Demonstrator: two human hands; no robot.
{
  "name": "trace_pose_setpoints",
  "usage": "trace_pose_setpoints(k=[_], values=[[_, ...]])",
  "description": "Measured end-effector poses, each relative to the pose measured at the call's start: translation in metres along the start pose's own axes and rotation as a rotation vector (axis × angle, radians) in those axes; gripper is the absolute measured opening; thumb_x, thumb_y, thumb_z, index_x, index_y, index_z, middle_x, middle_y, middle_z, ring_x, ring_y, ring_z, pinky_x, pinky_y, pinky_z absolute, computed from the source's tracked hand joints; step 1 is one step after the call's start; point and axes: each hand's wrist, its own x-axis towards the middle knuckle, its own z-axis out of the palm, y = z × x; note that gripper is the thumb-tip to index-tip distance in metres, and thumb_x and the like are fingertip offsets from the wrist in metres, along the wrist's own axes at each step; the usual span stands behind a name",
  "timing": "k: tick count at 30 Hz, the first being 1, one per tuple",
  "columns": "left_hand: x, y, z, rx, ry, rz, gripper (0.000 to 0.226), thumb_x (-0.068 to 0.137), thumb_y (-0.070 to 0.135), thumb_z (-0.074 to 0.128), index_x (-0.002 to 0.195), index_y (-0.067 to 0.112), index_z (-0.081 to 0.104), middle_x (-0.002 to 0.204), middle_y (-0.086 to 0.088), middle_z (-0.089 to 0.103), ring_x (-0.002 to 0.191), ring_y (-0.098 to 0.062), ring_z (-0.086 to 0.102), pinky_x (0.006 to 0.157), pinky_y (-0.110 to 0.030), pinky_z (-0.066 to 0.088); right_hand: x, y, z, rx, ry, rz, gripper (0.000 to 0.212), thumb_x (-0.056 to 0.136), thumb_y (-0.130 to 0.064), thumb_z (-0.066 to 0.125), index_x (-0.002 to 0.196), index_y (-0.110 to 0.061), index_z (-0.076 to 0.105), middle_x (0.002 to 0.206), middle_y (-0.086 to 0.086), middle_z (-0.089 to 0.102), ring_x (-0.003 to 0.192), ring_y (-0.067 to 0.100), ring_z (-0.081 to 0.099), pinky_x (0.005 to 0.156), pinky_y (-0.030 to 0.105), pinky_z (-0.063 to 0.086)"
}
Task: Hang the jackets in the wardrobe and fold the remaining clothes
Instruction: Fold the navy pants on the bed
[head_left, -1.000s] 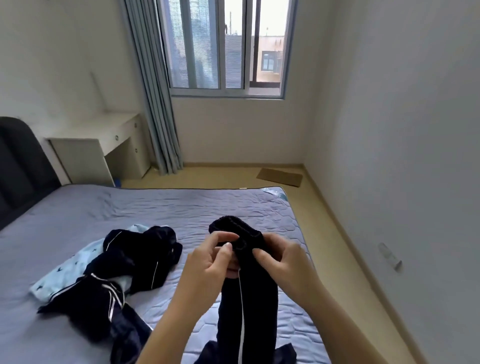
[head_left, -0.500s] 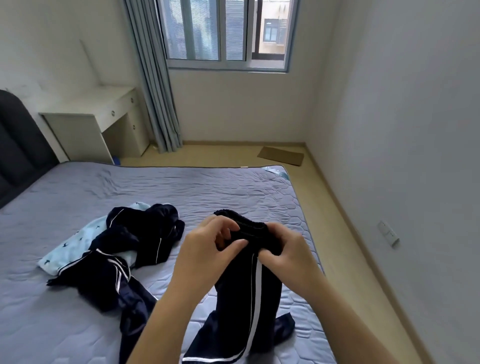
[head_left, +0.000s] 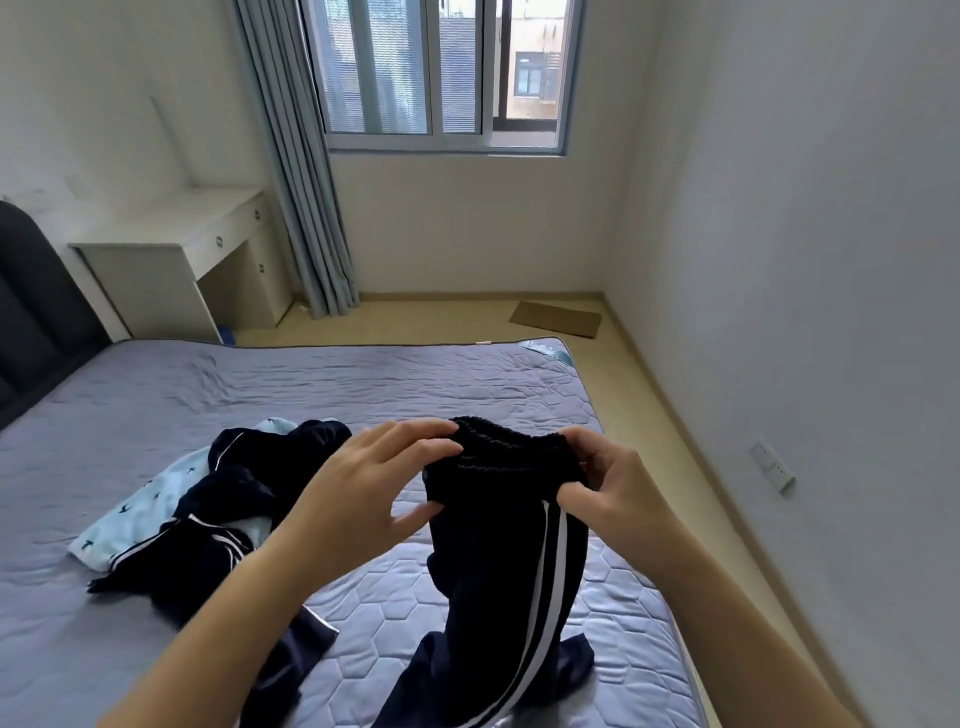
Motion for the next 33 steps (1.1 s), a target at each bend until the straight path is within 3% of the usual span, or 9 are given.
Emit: trace_pose_setpoints(k=[4, 8, 11, 16, 19, 22, 25, 30, 33], values=[[0.021, -0.011, -0.016, 0.141, -0.147, 0.234, 0.024, 0.087, 0.043, 0.057, 0.101, 0.025, 0.052, 0.104, 0.01, 0.064, 0.089, -0.011, 0.061, 0.076, -0.023, 0.039, 0.006, -0.006, -0.006, -0.034, -0.033, 0.0, 0.032, 0.066, -0.001, 0.051, 0.09, -0.018, 0.064, 0.072, -0.014, 0.061, 0.068, 0.004, 0.054, 0.065, 0.015, 0.044], [0.044, -0.018, -0.045, 0.254, -0.236, 0.343, 0.02, 0.09, 0.045, 0.045, 0.096, 0.026, 0.047, 0.087, 0.013, 0.063, 0.076, -0.011, 0.059, 0.071, -0.026, 0.038, 0.012, -0.019, -0.019, -0.309, -0.156, -0.211, 0.063, 0.074, 0.006, 0.054, 0.126, -0.031, 0.051, 0.12, -0.01, 0.059, 0.092, 0.011, 0.06, 0.082, 0.024, 0.049], [0.055, -0.017, -0.06, 0.28, -0.227, 0.344, 0.019, 0.092, 0.045, 0.042, 0.098, 0.027, 0.046, 0.088, 0.013, 0.062, 0.078, -0.01, 0.059, 0.072, -0.024, 0.039, 0.021, -0.032, -0.032, -0.685, -0.275, -0.494, 0.063, 0.075, 0.003, 0.057, 0.127, -0.032, 0.051, 0.141, -0.016, 0.043, 0.122, 0.012, 0.052, 0.09, 0.03, 0.051], [0.069, -0.013, -0.076, 0.321, -0.208, 0.405, 0.02, 0.092, 0.046, 0.042, 0.095, 0.026, 0.046, 0.084, 0.015, 0.061, 0.075, -0.011, 0.058, 0.068, -0.03, 0.046, 0.037, -0.051, -0.046, -1.041, -0.436, -0.587, 0.024, 0.081, -0.024, 0.053, 0.103, -0.032, 0.056, 0.11, -0.018, 0.051, 0.078, 0.008, 0.053, 0.063, 0.034, 0.051], [0.081, -0.016, -0.09, 0.332, -0.219, 0.382, 0.021, 0.09, 0.049, 0.045, 0.094, 0.028, 0.049, 0.083, 0.017, 0.062, 0.077, -0.007, 0.06, 0.071, -0.032, 0.047, 0.047, -0.06, -0.05, -1.187, -0.523, -0.574, 0.01, 0.081, -0.033, 0.053, 0.09, -0.028, 0.054, 0.097, -0.016, 0.049, 0.073, 0.007, 0.049, 0.057, 0.034, 0.049], [0.091, -0.024, -0.113, 0.251, -0.195, 0.284, 0.027, 0.088, 0.058, 0.044, 0.095, 0.033, 0.05, 0.083, 0.021, 0.063, 0.076, 0.004, 0.053, 0.078, -0.033, 0.047, 0.064, -0.082, -0.065, -1.132, -0.554, -0.494, 0.017, 0.084, -0.036, 0.049, 0.093, -0.027, 0.06, 0.098, -0.016, 0.053, 0.081, 0.01, 0.055, 0.065, 0.034, 0.052], [0.111, -0.022, -0.141, 0.18, -0.167, 0.234, 0.031, 0.084, 0.063, 0.047, 0.096, 0.036, 0.055, 0.086, 0.024, 0.064, 0.077, 0.012, 0.048, 0.085, -0.026, 0.043, 0.082, -0.12, -0.077, -0.942, -0.532, -0.432, 0.016, 0.086, -0.023, 0.059, 0.1, -0.027, 0.068, 0.094, -0.013, 0.057, 0.085, 0.012, 0.058, 0.073, 0.023, 0.05], [0.16, 0.0, -0.197, 0.095, -0.146, 0.286, 0.024, 0.08, 0.056, 0.06, 0.084, 0.032, 0.059, 0.089, 0.018, 0.056, 0.089, 0.0, 0.051, 0.081, -0.016, 0.039, 0.105, -0.189, -0.076, -0.709, -0.466, -0.475, 0.015, 0.083, -0.018, 0.064, 0.086, -0.033, 0.065, 0.083, -0.012, 0.056, 0.078, 0.01, 0.058, 0.072, 0.021, 0.05], [0.184, 0.008, -0.234, -0.176, -0.106, 0.06, 0.026, 0.075, 0.045, 0.071, 0.071, 0.024, 0.057, 0.107, 0.008, 0.055, 0.089, -0.005, 0.06, 0.075, -0.014, 0.047, 0.12, -0.222, -0.083, -0.544, -0.317, -0.522, 0.017, 0.078, -0.008, 0.063, 0.085, -0.023, 0.062, 0.089, -0.001, 0.059, 0.083, 0.012, 0.063, 0.075, 0.025, 0.054]])
